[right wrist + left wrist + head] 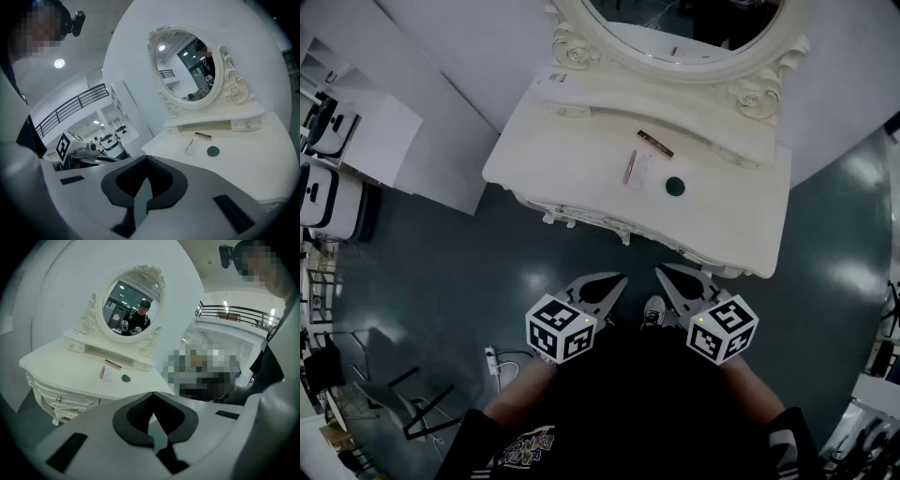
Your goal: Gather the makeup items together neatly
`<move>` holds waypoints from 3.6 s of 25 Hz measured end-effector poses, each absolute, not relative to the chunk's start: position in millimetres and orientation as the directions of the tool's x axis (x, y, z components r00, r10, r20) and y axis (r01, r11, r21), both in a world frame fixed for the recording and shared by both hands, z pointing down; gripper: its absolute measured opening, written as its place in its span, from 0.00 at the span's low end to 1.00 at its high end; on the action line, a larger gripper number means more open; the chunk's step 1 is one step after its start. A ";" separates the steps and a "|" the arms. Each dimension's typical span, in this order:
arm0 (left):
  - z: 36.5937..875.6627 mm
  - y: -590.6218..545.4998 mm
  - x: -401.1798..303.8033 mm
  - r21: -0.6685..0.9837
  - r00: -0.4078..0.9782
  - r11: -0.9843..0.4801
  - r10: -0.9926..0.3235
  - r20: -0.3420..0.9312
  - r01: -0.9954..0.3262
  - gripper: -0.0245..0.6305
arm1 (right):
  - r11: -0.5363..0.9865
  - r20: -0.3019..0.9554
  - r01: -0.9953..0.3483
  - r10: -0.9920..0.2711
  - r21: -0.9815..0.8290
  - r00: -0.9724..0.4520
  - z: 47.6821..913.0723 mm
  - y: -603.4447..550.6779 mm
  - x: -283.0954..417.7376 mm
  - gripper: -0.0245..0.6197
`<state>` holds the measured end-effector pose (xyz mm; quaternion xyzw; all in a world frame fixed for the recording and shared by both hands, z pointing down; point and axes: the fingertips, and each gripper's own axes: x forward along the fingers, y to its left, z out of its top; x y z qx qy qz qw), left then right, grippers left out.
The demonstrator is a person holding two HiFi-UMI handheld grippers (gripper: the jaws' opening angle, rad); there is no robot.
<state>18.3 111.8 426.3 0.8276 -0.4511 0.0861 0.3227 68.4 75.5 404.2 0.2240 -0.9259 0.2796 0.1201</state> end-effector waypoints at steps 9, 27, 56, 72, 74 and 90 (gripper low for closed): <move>422.7 117.8 18.3 0.452 0.575 -0.385 -0.696 0.430 -0.805 0.05 | 0.749 0.348 -0.477 -0.343 -0.459 -0.873 401.6 80.7 67.4 0.08; 426.2 96.5 13.9 0.390 0.480 -0.319 -0.758 0.442 -0.864 0.05 | 0.771 0.329 -0.462 -0.341 -0.439 -0.881 395.7 53.3 86.2 0.08; 513.5 -79.6 -51.1 0.218 0.311 -0.223 -0.738 0.599 -0.950 0.16 | 0.663 0.357 -0.584 -0.462 -0.469 -0.812 421.4 -49.4 81.2 0.08; 598.5 -194.3 -64.1 0.191 0.396 -0.384 -0.575 0.716 -0.903 0.16 | 0.437 0.476 -0.762 -0.601 -0.478 -0.642 465.3 -99.5 46.6 0.08; 605.4 -196.1 -61.5 0.195 0.405 -0.398 -0.556 0.725 -0.896 0.16 | 0.412 0.488 -0.775 -0.609 -0.480 -0.626 470.3 -99.0 48.1 0.08; 629.4 -199.2 -59.1 0.102 0.341 -0.417 -0.551 0.762 -0.903 0.15 | 0.366 0.505 -0.784 -0.612 -0.502 -0.609 482.2 -105.5 49.1 0.08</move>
